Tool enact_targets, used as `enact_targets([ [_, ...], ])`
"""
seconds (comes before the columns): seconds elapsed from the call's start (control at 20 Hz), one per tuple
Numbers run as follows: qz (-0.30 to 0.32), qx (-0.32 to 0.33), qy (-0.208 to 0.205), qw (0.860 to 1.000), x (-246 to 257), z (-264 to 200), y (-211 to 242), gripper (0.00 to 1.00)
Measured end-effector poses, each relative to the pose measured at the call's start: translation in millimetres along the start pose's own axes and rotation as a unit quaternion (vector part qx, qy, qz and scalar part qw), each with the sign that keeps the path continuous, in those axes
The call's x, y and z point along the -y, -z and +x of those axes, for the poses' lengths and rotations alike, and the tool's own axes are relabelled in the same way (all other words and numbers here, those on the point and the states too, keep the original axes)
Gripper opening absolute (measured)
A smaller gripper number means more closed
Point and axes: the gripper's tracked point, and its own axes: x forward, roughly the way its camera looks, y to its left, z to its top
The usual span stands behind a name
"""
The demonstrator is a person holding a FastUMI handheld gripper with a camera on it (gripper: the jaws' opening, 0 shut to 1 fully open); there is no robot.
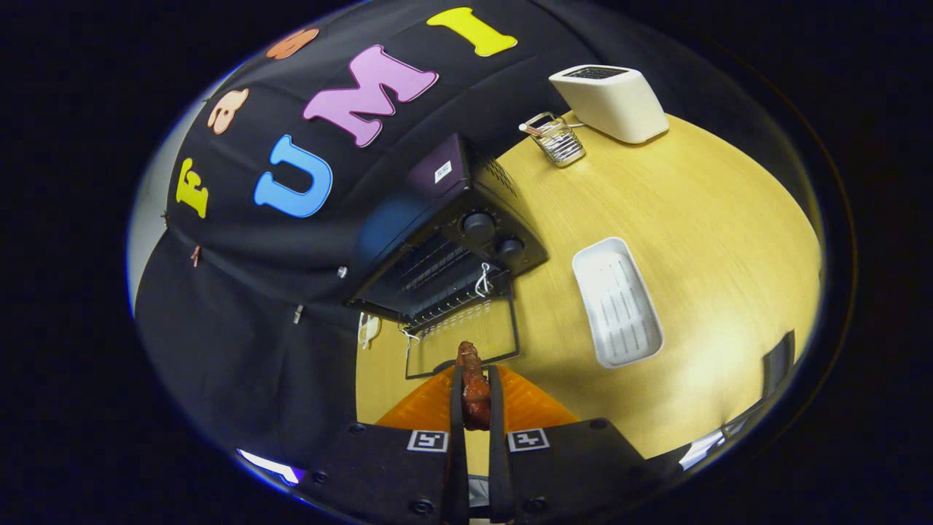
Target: Open the toaster oven, put the food inside, and close the toaster oven door.
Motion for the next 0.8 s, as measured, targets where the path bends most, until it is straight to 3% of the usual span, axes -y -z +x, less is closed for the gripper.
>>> enact_targets([
  [0.35,0.037,0.038,-0.011,0.999,-44.0,47.3,22.7,0.15],
  [0.8,0.115,0.145,-0.022,0.982,-68.0,125.5,-17.5,0.15],
])
